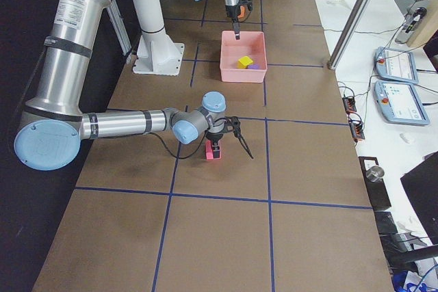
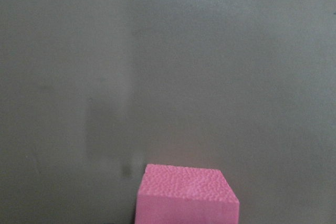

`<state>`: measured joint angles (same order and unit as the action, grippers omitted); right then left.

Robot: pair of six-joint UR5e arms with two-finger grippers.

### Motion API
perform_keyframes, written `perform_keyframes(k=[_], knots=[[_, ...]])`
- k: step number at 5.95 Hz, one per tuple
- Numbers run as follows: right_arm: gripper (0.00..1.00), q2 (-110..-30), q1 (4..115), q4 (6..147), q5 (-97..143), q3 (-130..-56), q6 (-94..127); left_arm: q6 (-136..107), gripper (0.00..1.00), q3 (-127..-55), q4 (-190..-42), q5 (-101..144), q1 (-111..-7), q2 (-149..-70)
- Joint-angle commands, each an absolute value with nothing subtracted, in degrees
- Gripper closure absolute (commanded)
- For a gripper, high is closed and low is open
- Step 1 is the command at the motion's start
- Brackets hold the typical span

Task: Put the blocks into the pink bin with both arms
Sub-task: 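Grasp the pink-red cube with the right gripper while the left arm withdraws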

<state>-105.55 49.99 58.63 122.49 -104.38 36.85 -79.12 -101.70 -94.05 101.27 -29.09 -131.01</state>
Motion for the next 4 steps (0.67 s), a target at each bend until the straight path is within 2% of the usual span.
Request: perform_keyframes(k=[1, 2, 3, 4], knots=[[0.10, -104.25, 48.26, 58.71, 122.26, -102.66, 36.91, -79.10, 0.00, -101.78, -94.04, 101.25, -29.09, -130.87], [0.51, -103.37, 47.38, 58.80, 121.65, -102.66, 36.91, -78.67, 0.00, -101.78, -94.04, 101.34, -29.09, -130.52], [0.66, -103.19, 47.37, 58.89, 121.90, -104.48, 37.26, -75.96, 0.00, -102.56, -93.87, 102.12, -29.18, -128.60], [0.69, -101.79, 47.37, 61.15, 122.43, -107.03, 37.53, -68.19, 0.00, -107.53, -93.52, 104.22, -29.44, -122.93]])
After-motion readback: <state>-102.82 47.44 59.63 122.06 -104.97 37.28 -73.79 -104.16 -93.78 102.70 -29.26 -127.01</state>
